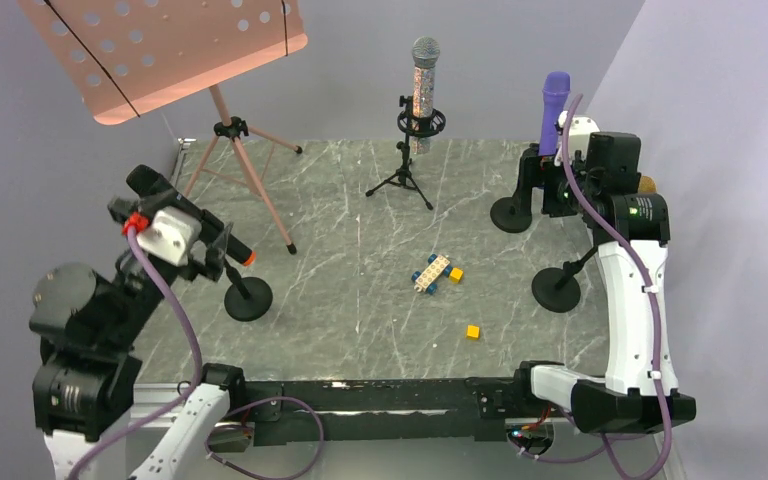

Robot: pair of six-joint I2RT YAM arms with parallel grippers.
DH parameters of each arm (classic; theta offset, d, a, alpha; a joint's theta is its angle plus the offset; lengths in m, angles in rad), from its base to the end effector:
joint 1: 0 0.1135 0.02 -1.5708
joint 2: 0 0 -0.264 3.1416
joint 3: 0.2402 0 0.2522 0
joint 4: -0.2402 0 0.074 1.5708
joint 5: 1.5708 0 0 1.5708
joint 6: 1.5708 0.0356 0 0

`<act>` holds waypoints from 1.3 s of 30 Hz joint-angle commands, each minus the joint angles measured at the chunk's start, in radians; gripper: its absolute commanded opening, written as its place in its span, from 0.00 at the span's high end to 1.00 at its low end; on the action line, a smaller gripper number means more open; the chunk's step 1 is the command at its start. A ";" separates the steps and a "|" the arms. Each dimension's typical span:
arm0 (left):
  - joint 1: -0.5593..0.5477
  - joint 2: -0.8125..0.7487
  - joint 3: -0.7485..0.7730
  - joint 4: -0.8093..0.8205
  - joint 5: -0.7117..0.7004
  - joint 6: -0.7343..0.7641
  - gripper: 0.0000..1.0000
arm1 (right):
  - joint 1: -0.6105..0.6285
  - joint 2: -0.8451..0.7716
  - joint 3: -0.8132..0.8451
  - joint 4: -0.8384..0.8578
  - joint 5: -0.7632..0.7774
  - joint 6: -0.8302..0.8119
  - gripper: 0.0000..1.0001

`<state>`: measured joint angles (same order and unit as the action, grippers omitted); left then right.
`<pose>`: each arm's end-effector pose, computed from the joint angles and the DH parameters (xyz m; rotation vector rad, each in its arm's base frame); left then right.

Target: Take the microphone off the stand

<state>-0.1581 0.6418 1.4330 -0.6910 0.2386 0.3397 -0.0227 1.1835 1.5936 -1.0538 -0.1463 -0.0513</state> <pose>0.0442 -0.0156 0.4988 0.5475 1.3680 -0.0279 0.2084 0.0005 0.4451 -0.1124 2.2063 0.1208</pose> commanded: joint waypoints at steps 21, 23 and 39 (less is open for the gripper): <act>0.077 -0.478 -0.294 -0.471 -0.232 0.137 0.01 | 0.695 0.334 0.336 0.218 -0.359 -0.238 0.01; 0.079 -0.496 -0.306 -0.489 -0.209 0.134 0.02 | 0.757 0.429 0.460 0.243 -0.346 -0.198 0.03; 0.154 -0.509 -0.149 -0.716 0.078 0.242 0.07 | 1.111 0.947 0.956 0.530 -0.175 -0.004 0.00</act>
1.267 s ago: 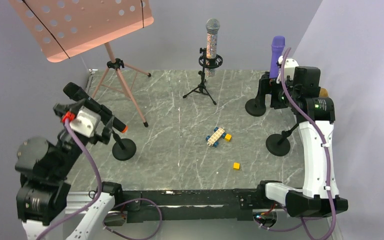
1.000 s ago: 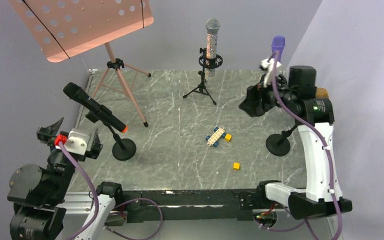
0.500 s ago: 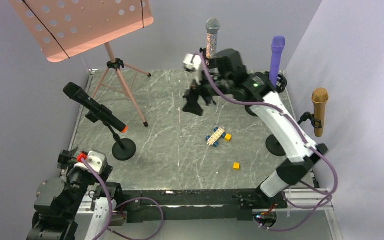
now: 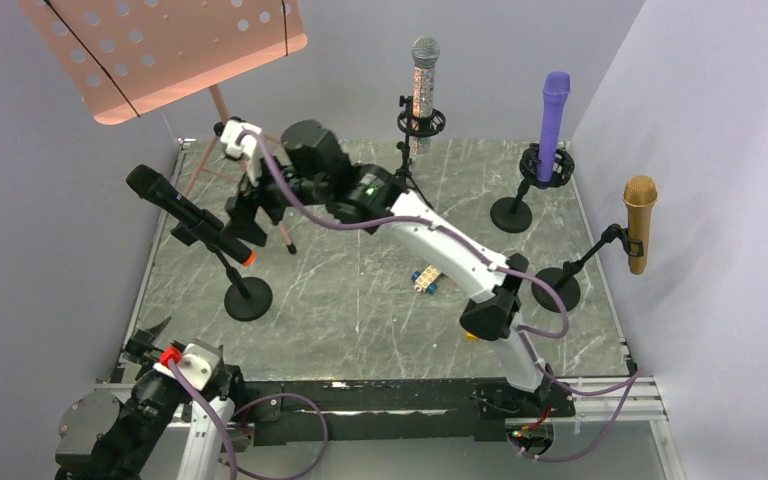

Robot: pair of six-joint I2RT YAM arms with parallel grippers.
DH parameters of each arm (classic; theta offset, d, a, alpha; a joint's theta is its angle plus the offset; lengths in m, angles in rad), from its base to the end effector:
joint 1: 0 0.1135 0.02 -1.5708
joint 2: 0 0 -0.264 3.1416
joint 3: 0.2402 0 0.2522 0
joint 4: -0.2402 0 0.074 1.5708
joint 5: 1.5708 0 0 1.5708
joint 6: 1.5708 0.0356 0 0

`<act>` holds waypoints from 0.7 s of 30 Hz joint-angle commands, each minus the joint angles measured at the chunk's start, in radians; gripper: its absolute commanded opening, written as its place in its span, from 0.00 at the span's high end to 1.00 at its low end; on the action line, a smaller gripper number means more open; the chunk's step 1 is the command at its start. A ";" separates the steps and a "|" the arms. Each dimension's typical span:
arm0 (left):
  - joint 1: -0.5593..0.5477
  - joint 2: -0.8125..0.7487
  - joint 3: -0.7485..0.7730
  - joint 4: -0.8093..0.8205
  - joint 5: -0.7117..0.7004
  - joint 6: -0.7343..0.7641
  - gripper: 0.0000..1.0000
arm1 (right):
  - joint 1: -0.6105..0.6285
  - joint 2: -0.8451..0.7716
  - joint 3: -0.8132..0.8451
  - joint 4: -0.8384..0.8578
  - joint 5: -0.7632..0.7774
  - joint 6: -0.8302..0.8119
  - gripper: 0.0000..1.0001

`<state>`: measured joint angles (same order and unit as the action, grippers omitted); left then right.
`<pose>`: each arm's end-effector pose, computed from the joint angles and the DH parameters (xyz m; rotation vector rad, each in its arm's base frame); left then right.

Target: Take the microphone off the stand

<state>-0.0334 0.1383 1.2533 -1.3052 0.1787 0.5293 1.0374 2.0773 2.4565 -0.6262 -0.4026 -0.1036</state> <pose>-0.0806 -0.0036 0.3756 0.6129 1.6523 0.2036 0.2203 0.4006 0.4647 -1.2782 1.4335 1.0108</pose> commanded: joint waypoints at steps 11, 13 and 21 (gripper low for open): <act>0.082 -0.027 0.064 -0.153 0.193 0.051 0.06 | 0.107 0.206 0.171 0.184 0.231 0.097 0.04; 0.089 -0.033 0.063 -0.153 0.201 0.049 0.06 | 0.108 0.219 0.169 0.194 0.219 0.099 0.10; 0.134 -0.042 0.059 -0.147 0.250 0.046 0.07 | 0.103 0.227 0.162 0.195 0.052 0.050 0.42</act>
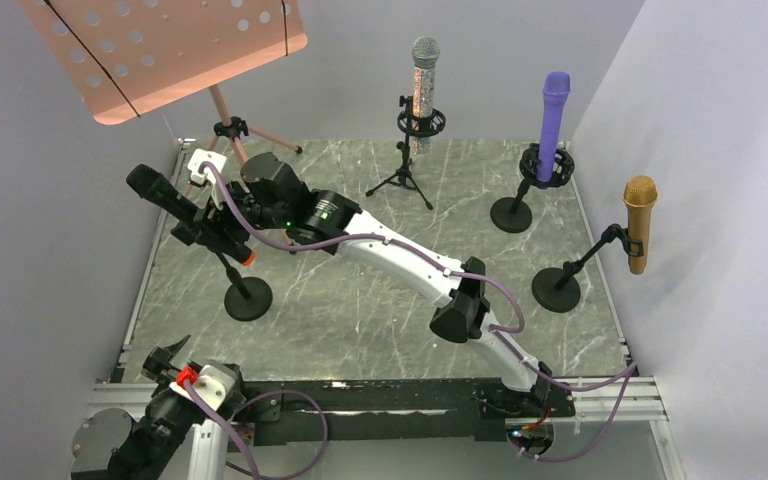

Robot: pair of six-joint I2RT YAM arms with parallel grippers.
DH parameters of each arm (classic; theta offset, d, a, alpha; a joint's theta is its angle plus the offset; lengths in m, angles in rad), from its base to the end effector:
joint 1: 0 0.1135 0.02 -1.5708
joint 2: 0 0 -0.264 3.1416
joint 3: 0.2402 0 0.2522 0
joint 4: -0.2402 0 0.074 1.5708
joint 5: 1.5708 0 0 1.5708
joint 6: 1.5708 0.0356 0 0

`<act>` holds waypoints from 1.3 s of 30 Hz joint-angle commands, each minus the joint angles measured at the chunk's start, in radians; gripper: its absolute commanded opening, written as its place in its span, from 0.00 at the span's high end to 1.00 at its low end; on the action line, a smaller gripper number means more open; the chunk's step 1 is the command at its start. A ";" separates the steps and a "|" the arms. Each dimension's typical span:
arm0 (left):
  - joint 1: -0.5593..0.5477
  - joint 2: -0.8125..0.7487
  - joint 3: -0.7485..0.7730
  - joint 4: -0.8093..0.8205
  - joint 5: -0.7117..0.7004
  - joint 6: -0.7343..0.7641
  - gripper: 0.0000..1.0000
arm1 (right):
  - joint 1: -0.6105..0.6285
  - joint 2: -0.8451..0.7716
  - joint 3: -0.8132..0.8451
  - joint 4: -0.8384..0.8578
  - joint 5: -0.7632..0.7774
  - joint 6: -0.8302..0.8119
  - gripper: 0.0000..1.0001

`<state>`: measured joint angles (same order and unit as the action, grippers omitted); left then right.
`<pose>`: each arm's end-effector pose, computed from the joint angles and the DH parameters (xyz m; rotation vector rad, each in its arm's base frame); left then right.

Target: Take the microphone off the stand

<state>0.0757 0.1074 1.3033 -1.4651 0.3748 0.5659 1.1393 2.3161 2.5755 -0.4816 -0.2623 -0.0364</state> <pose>-0.1041 -0.0210 0.3632 0.6903 1.6864 0.1085 0.2117 0.4818 0.4044 -1.2169 1.4658 1.0063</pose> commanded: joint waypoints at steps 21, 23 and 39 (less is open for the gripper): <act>0.125 0.116 -0.266 0.430 0.405 0.053 0.08 | -0.310 -0.515 -0.466 -0.093 -0.509 -0.211 1.00; 0.125 0.172 -0.269 0.479 0.437 0.007 0.09 | -0.336 -0.580 -0.544 -0.078 -0.490 -0.239 1.00; 0.122 0.441 -0.385 1.087 0.649 -0.523 0.12 | -0.467 -0.711 -0.690 -0.138 -0.577 -0.329 1.00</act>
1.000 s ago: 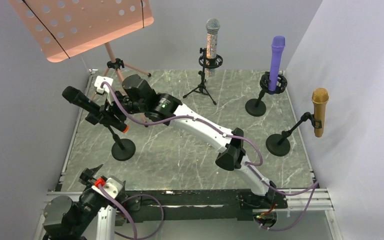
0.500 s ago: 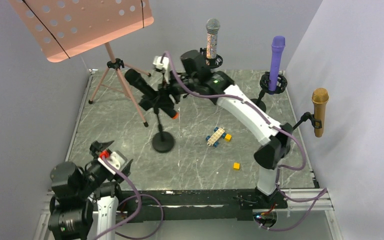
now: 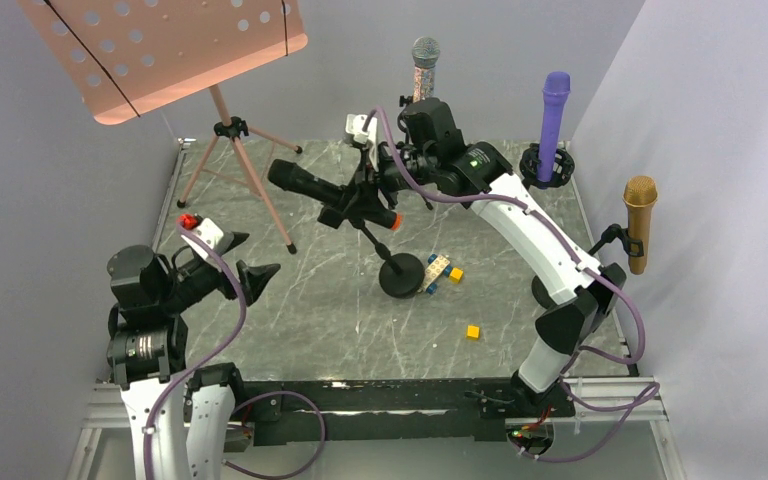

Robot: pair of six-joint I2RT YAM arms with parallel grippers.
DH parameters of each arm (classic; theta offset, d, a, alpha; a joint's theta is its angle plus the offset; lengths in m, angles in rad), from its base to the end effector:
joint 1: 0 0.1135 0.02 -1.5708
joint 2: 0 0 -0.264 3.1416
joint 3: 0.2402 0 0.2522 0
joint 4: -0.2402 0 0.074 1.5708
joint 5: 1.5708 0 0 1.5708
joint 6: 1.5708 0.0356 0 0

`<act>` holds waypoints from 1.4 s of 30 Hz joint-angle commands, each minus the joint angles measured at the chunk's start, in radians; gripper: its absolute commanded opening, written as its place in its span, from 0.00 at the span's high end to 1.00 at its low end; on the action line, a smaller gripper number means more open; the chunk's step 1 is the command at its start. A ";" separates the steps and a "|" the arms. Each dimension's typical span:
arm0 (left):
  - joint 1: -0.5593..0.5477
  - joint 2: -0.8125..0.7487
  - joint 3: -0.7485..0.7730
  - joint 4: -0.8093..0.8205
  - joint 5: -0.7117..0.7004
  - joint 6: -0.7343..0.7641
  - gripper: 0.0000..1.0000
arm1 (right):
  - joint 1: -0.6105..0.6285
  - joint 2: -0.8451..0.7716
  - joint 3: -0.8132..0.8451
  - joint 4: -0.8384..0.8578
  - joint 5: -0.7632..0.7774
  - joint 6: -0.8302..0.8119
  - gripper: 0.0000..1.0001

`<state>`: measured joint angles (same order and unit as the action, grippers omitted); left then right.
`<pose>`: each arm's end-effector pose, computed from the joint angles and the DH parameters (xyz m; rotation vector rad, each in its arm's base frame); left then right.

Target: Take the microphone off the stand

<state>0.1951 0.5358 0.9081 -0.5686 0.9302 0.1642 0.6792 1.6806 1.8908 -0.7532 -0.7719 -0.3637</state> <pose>0.0966 -0.0100 0.3747 0.6297 1.5986 -0.5514 0.2654 0.2462 0.4343 -1.4237 1.5378 1.0008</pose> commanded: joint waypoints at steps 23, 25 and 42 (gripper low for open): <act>-0.067 0.075 -0.043 0.317 0.219 -0.054 0.15 | -0.079 -0.180 -0.205 0.180 -0.172 -0.060 0.41; -0.077 0.096 -0.040 0.319 0.224 -0.052 0.15 | -0.079 -0.190 -0.213 0.212 -0.147 -0.030 0.28; -0.252 0.186 -0.041 0.393 0.171 -0.022 0.16 | -0.078 -0.166 -0.155 0.318 -0.015 0.155 0.27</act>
<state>-0.0105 0.6891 0.8547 -0.2398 1.1118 0.1139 0.5995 1.5295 1.6993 -0.5041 -0.8349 -0.2474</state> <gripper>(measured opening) 0.837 0.741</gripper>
